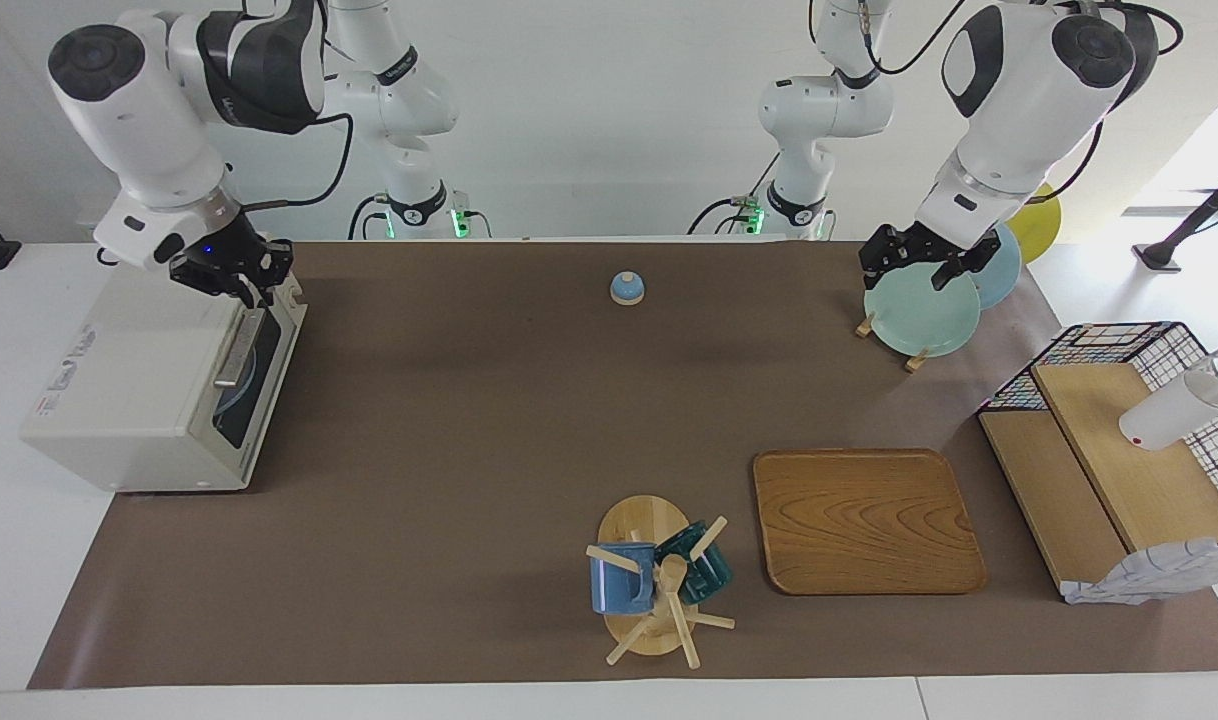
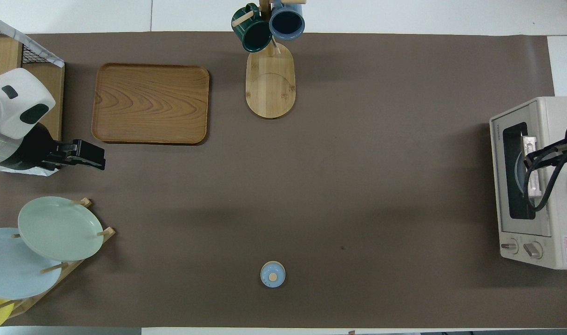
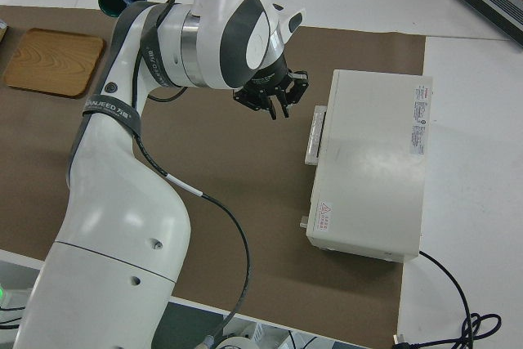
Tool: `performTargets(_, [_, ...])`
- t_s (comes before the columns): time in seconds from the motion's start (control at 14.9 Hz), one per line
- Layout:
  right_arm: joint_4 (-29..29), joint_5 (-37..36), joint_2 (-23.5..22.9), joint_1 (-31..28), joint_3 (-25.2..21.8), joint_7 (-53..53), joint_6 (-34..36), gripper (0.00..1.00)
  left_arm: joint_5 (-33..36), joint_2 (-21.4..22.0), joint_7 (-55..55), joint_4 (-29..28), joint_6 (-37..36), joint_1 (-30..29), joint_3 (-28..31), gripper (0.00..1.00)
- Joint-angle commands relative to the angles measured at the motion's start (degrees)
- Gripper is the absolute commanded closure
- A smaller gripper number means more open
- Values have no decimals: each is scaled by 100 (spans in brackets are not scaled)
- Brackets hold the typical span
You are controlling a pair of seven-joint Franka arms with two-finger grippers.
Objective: Put eggplant into oven
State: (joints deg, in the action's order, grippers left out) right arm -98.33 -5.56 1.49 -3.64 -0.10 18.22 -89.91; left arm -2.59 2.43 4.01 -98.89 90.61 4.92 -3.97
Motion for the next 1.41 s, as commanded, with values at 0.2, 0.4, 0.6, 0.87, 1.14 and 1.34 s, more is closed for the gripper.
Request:
performTargets(0.2, [129, 433, -69, -58, -8, -574, 97, 0, -58, 83, -84, -34, -34, -61, -7, 0])
performTargets(0.4, [261, 407, -140, -58, -8, -601, 123, 0, -58, 83, -84, -34, -25, -61, -7, 0])
performTargets(0.6, [270, 336, -175, 55, -34, -610, 132, 0, -58, 83, -84, -34, -34, -61, -7, 0])
performTargets(0.87, [253, 407, -105, 416, -395, -618, 229, 0, -58, 83, -84, -34, -34, -61, -7, 0])
performTargets(1.14, [174, 398, 53, 416, -412, -645, 255, 0, -58, 83, -84, -34, -26, -61, -7, 0])
performTargets(1.34, [165, 398, 89, 373, -386, -794, 211, 0, -58, 83, -84, -34, -34, -61, -7, 0])
